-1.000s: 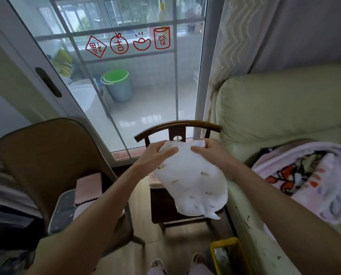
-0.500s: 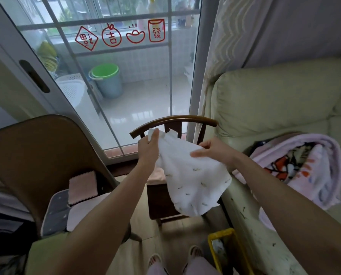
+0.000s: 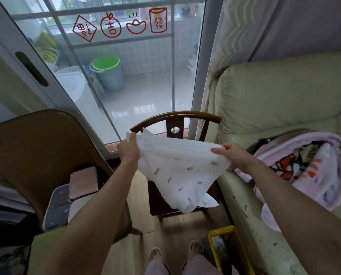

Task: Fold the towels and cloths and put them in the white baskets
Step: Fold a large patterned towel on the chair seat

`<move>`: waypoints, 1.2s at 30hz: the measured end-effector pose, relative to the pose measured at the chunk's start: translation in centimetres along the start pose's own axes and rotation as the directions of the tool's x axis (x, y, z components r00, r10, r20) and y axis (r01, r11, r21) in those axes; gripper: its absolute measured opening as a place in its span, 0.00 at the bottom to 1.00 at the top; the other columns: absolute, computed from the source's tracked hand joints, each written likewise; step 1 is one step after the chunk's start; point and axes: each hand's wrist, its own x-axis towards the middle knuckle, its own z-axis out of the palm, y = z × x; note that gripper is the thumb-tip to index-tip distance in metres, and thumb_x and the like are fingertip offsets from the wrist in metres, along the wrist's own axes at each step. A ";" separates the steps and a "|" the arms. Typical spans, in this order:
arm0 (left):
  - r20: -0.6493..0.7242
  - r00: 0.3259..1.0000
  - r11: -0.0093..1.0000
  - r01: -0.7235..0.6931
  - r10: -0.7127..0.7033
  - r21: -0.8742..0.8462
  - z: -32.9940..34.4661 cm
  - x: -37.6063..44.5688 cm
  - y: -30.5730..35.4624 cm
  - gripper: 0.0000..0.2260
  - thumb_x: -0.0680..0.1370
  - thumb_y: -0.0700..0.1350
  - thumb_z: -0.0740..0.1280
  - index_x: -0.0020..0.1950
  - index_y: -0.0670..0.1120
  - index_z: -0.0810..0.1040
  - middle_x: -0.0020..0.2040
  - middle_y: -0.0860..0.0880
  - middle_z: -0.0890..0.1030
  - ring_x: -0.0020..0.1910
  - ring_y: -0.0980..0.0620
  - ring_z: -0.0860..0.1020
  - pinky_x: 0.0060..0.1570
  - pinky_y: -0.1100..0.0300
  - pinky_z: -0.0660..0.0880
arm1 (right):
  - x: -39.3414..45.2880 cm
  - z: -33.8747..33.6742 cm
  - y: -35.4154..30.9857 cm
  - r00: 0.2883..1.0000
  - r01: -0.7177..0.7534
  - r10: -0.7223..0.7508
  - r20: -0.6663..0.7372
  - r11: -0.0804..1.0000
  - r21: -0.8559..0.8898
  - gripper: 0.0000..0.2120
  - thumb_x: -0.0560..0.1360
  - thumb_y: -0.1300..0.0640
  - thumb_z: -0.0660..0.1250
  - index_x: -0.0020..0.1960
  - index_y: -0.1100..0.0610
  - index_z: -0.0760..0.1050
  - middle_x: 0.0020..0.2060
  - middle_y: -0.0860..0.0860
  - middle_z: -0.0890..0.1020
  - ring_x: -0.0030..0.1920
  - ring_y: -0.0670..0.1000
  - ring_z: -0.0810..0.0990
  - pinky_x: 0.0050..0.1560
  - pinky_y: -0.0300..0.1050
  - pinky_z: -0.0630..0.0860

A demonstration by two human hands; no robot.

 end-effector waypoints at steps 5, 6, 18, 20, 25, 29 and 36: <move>0.013 0.998 0.998 -0.055 0.054 0.024 1.3 -0.6 -0.7 0.14 0.82 0.54 0.59 0.50 0.43 0.73 0.42 0.47 0.74 0.47 0.46 0.76 0.49 0.53 0.74 | 2.2 1.4 0.4 0.953 -0.005 0.147 -0.264 0.882 0.471 0.17 0.73 0.52 0.73 0.57 0.60 0.76 0.49 0.57 0.81 0.48 0.57 0.80 0.51 0.54 0.79; 0.004 0.998 0.998 -0.065 0.065 0.028 1.5 -0.6 -0.8 0.14 0.82 0.53 0.59 0.48 0.43 0.73 0.40 0.48 0.74 0.46 0.46 0.75 0.48 0.54 0.74 | 2.7 1.7 0.5 0.941 0.007 0.173 -0.291 0.850 0.527 0.18 0.71 0.52 0.75 0.57 0.60 0.77 0.51 0.57 0.81 0.51 0.58 0.80 0.53 0.55 0.79; -0.051 0.971 0.971 -0.230 0.233 0.060 3.4 0.1 4.3 0.17 0.83 0.55 0.56 0.47 0.43 0.74 0.46 0.42 0.78 0.46 0.43 0.78 0.52 0.49 0.77 | 4.0 0.3 -5.8 0.862 0.305 -0.087 -0.500 0.876 0.374 0.05 0.75 0.62 0.68 0.44 0.53 0.77 0.37 0.45 0.78 0.36 0.43 0.75 0.35 0.31 0.73; -0.040 0.963 0.964 -0.266 0.267 0.020 4.0 0.2 6.6 0.17 0.83 0.54 0.57 0.48 0.43 0.74 0.45 0.43 0.78 0.46 0.44 0.78 0.51 0.50 0.77 | 4.4 -0.7 -7.9 0.815 0.376 -0.170 -0.554 0.882 0.284 0.09 0.76 0.62 0.66 0.37 0.54 0.77 0.32 0.47 0.76 0.33 0.46 0.72 0.31 0.35 0.70; -0.030 0.945 0.945 -0.326 0.326 0.016 4.8 -0.2 9.4 0.17 0.82 0.53 0.58 0.47 0.40 0.76 0.44 0.41 0.78 0.48 0.40 0.79 0.49 0.50 0.74 | 5.5 -2.3 -10.6 0.707 0.393 -0.239 -0.665 0.915 0.089 0.16 0.79 0.57 0.64 0.32 0.55 0.70 0.29 0.48 0.70 0.33 0.50 0.69 0.37 0.43 0.65; -0.045 0.950 0.950 -0.311 0.309 -0.040 5.7 -1.1 10.5 0.18 0.82 0.52 0.59 0.50 0.37 0.77 0.45 0.41 0.77 0.47 0.41 0.78 0.49 0.50 0.74 | 5.1 -2.9 -11.9 0.690 0.347 -0.212 -0.692 0.936 0.058 0.17 0.80 0.50 0.62 0.48 0.65 0.79 0.41 0.57 0.80 0.43 0.55 0.76 0.46 0.51 0.73; 0.012 0.929 0.927 -0.370 0.370 0.056 6.1 -1.3 9.4 0.19 0.83 0.53 0.57 0.42 0.39 0.74 0.38 0.43 0.76 0.40 0.45 0.75 0.42 0.50 0.73 | 3.4 -3.9 -8.8 0.717 0.350 -0.169 -0.676 0.926 0.140 0.14 0.80 0.54 0.60 0.42 0.63 0.75 0.31 0.49 0.73 0.35 0.51 0.71 0.33 0.43 0.66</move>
